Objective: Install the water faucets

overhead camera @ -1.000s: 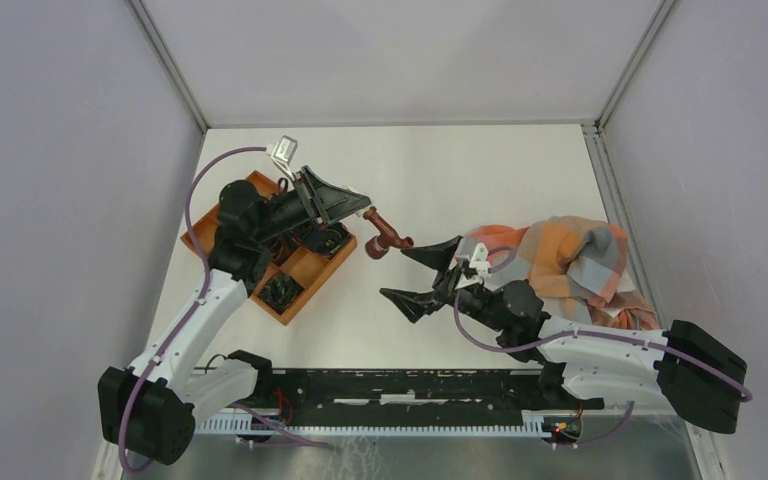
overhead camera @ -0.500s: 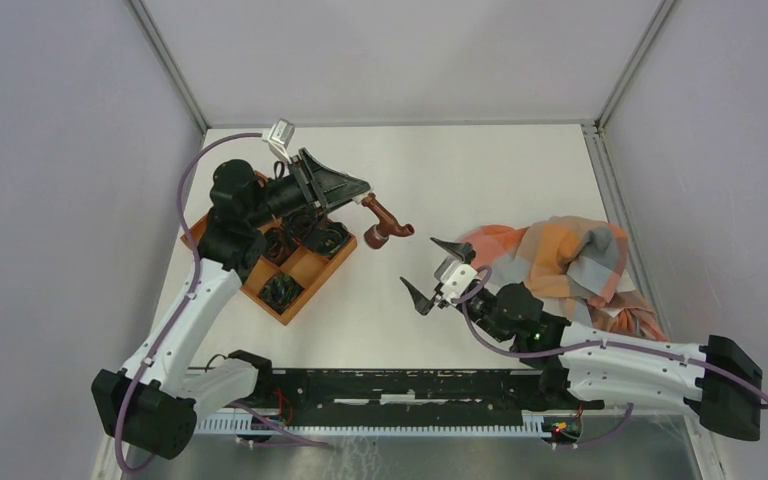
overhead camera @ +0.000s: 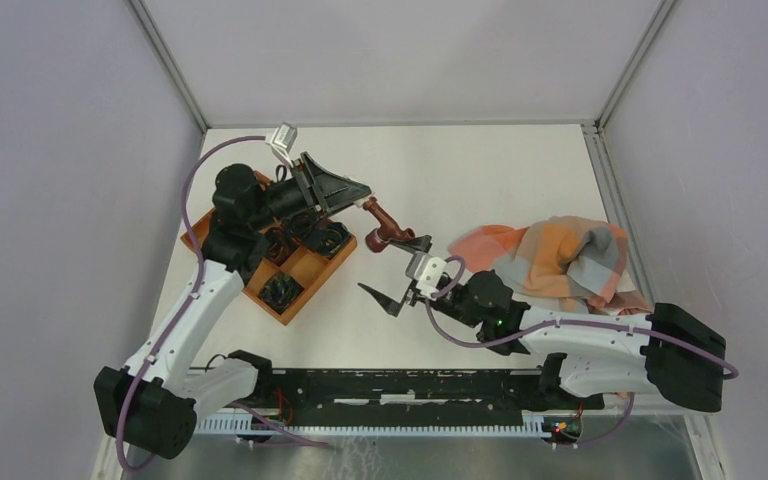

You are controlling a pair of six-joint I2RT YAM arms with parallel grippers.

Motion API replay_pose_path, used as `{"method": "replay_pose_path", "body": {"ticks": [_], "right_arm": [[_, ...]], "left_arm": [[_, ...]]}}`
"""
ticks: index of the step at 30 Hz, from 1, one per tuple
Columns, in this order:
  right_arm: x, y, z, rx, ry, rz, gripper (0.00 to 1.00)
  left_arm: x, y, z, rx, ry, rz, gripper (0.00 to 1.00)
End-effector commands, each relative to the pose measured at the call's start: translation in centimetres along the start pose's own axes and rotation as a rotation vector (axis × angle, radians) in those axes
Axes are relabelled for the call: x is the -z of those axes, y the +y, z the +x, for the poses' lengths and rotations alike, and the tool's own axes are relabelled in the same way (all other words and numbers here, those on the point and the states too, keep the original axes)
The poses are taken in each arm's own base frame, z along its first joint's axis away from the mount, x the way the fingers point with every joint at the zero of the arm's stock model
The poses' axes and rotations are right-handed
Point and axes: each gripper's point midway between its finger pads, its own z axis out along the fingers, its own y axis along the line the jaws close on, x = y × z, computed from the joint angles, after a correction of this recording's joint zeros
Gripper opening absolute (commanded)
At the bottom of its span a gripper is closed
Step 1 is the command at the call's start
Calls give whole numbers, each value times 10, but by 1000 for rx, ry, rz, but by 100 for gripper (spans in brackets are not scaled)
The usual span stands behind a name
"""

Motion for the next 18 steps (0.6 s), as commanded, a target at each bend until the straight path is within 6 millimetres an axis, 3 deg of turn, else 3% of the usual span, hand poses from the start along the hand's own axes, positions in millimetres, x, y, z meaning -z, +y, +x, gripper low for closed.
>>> {"method": "replay_pose_path", "body": {"ticks": [1, 11, 15, 18], "right_arm": [[-4, 10, -83, -40, -310, -94, 98], [20, 27, -145, -157, -493, -247, 98], [-3, 37, -137, -309, -370, -301, 98], [0, 54, -126, -373, -337, -375, 97]], "left_arm": [[3, -16, 4, 0, 16, 88, 2], [1, 14, 7, -18, 0, 11, 2], [2, 17, 6, -28, -21, -1, 2], [3, 13, 3, -38, -32, 4, 2]]}}
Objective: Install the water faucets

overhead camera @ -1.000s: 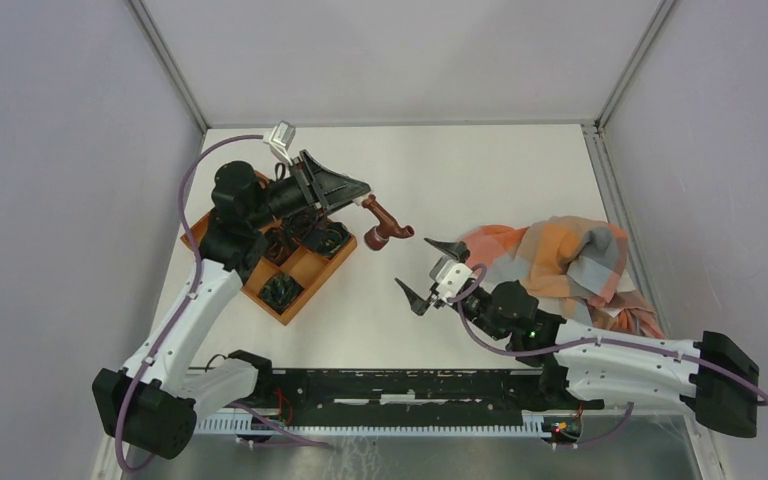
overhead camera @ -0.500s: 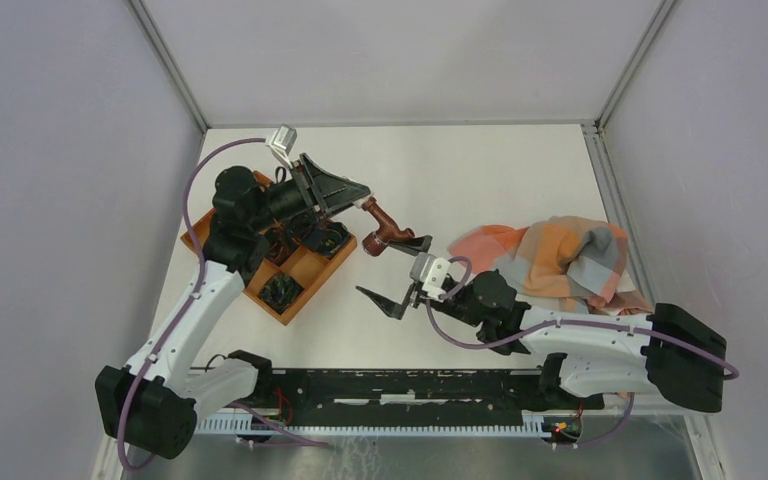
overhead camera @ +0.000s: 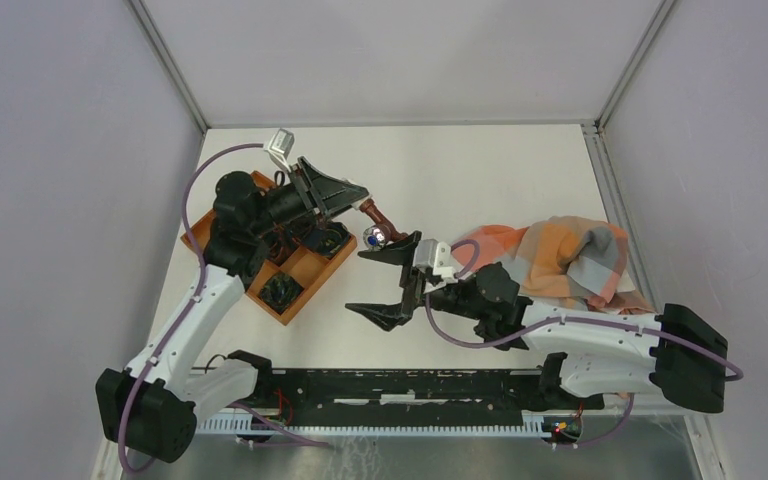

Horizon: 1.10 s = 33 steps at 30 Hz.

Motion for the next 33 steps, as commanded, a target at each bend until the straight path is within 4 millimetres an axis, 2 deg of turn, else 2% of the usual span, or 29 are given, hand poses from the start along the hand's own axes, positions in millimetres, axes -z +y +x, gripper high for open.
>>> {"method": "replay_pose_path", "body": {"ticks": [1, 6, 8, 13, 18, 21, 24, 27, 30, 33], "right_arm": [[-9, 31, -54, -101, -160, -153, 97], [17, 43, -57, -88, -193, -188, 98], [20, 38, -54, -51, -153, -163, 98], [26, -4, -52, 122, -64, 50, 98], [28, -16, -62, 239, -37, 98, 98], [31, -32, -64, 306, -13, 183, 98], [23, -58, -57, 316, 97, 310, 98], [12, -62, -48, 314, 124, 321, 98], [12, -79, -39, 303, 141, 428, 98], [17, -97, -38, 273, 140, 554, 88]], "left_arm": [[0, 6, 2, -63, -6, -11, 2], [0, 8, 0, -77, -6, -29, 2], [0, 7, 0, -77, -5, -27, 2], [-2, 5, -1, -77, -7, -17, 2], [-1, 6, -1, -69, -6, -21, 2], [-1, 6, -1, -68, -5, -25, 2], [-1, 6, -2, -71, -8, -24, 2], [-2, 5, -3, -70, -10, -22, 2], [-2, 3, -2, -70, -8, -17, 2], [-1, 3, -2, -72, -10, -18, 2]]}}
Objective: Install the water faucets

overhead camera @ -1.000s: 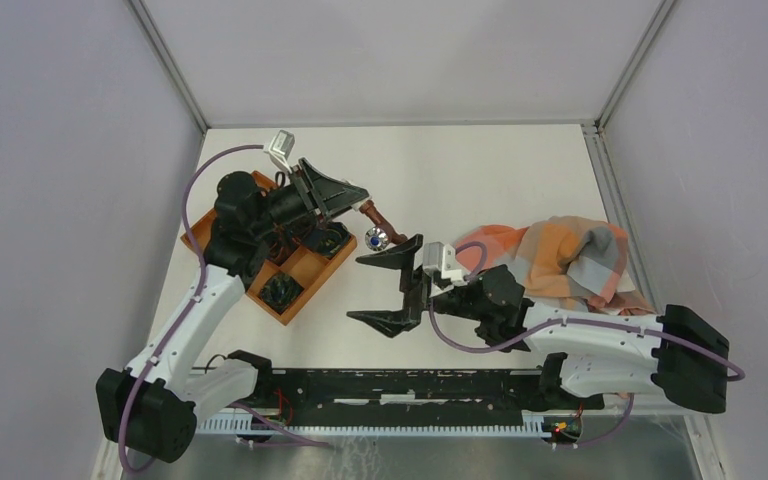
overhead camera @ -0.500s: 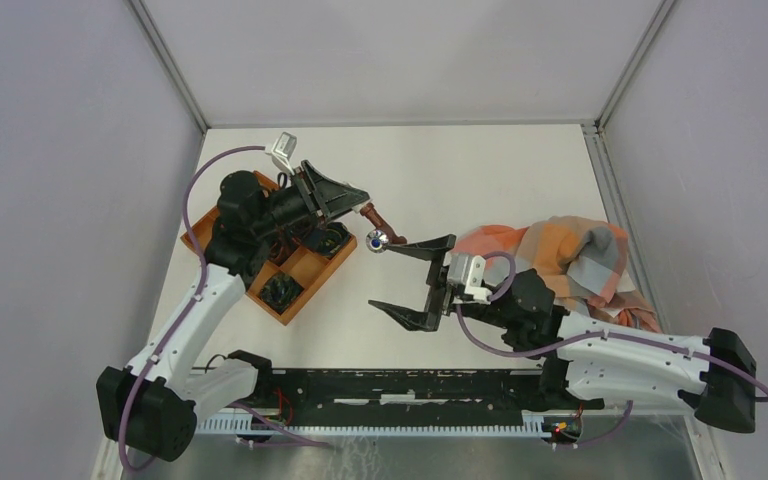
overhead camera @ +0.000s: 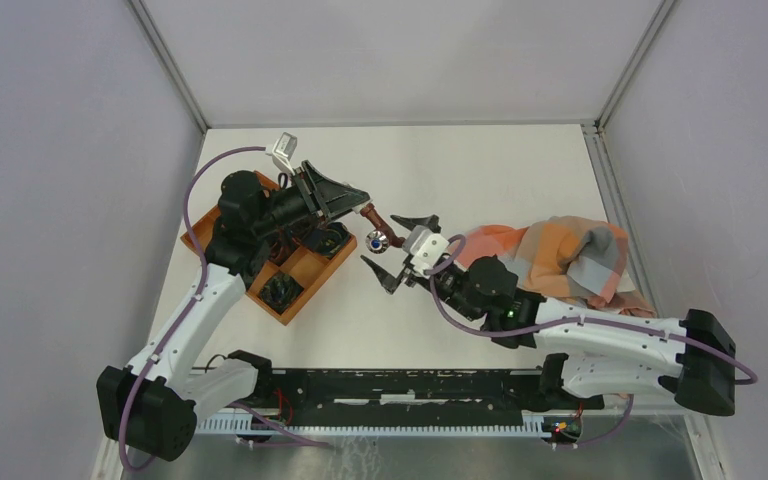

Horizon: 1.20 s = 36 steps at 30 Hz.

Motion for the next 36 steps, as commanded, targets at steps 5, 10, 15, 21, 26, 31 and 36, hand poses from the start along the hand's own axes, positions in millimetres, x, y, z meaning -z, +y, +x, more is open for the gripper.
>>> {"method": "replay_pose_path", "body": {"ticks": [5, 10, 15, 21, 26, 31, 36], "right_arm": [[4, -40, -3, -127, -58, 274, 76], [6, -41, -8, -227, -126, 297, 72], [9, -41, -9, -458, -164, 312, 59], [16, -37, -10, -846, -270, 213, 37], [39, -52, -4, -1323, -446, 91, 27], [33, -41, -11, -1648, -451, -114, 28], [31, -22, -30, -1893, -472, -418, 31]], "left_arm": [[2, -20, -8, -85, -22, 58, 2], [1, -16, -6, -81, -16, 52, 2], [3, -19, -4, -102, -14, 62, 2], [6, -24, 1, -152, 6, 90, 2], [14, -34, 12, -245, 21, 188, 2], [23, -44, 22, -319, 21, 282, 2], [29, -49, 26, -361, -1, 324, 2]]}}
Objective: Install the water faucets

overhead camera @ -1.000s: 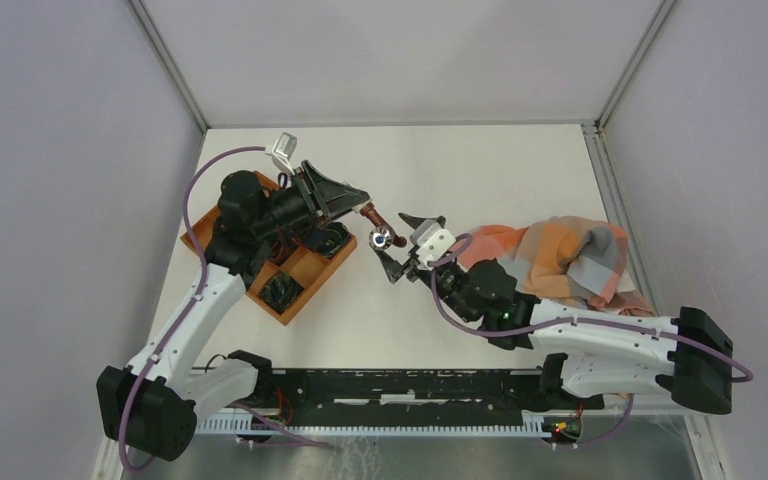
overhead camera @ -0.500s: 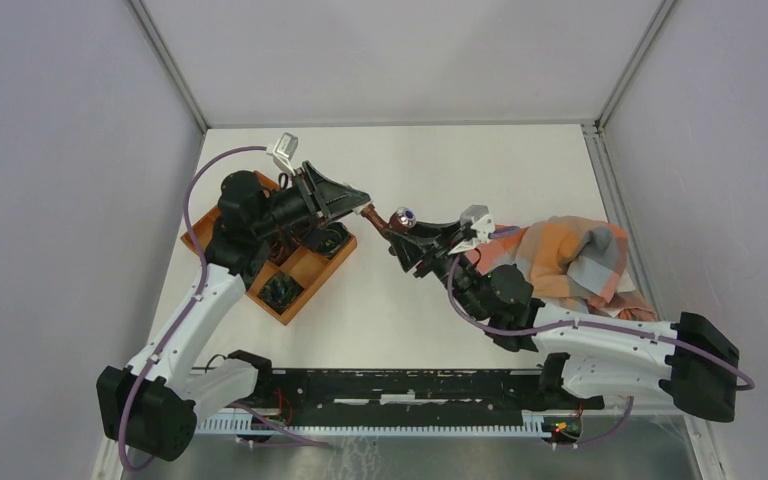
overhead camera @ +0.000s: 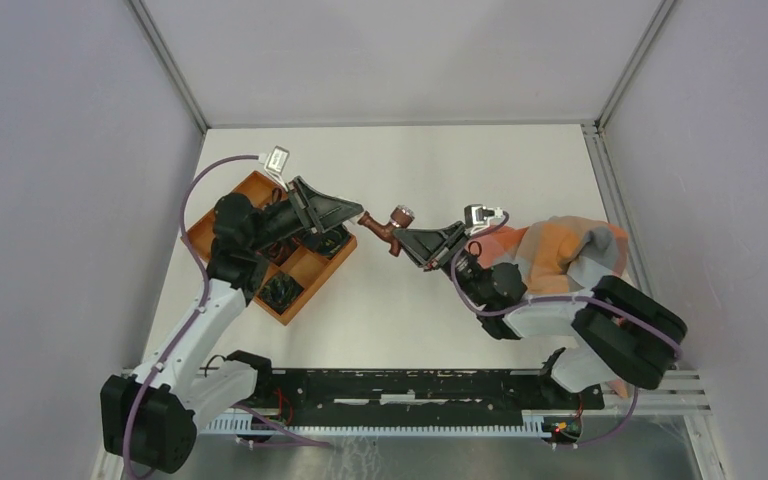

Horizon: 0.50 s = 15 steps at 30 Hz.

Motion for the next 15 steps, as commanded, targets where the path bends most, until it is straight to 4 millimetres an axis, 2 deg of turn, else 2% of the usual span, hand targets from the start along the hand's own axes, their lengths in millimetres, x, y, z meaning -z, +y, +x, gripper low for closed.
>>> {"method": "replay_pose_path", "body": {"ticks": [1, 3, 6, 8, 10, 12, 14, 15], "right_arm": [[1, 75, 8, -406, 130, -309, 35], [4, 64, 11, -383, 133, -261, 53], [19, 36, 11, -274, 106, -124, 80], [30, 11, 9, -162, 88, -9, 89], [43, -7, 2, -32, 60, 80, 93], [54, -14, -7, 153, 42, 124, 97], [57, -20, -18, 418, 58, 201, 98], [55, -15, -19, 562, 89, 203, 98]], "left_arm": [[10, -57, -1, -207, -12, 208, 2], [9, -57, -5, -203, -32, 195, 2], [6, -57, -13, -189, -45, 162, 2], [4, -56, -17, -177, -42, 138, 2], [2, -54, -21, -156, -41, 115, 2], [-1, -47, -21, -114, -20, 80, 2], [-6, -38, -19, -61, 11, 47, 2], [-7, -35, -18, -32, 22, 40, 2]]}}
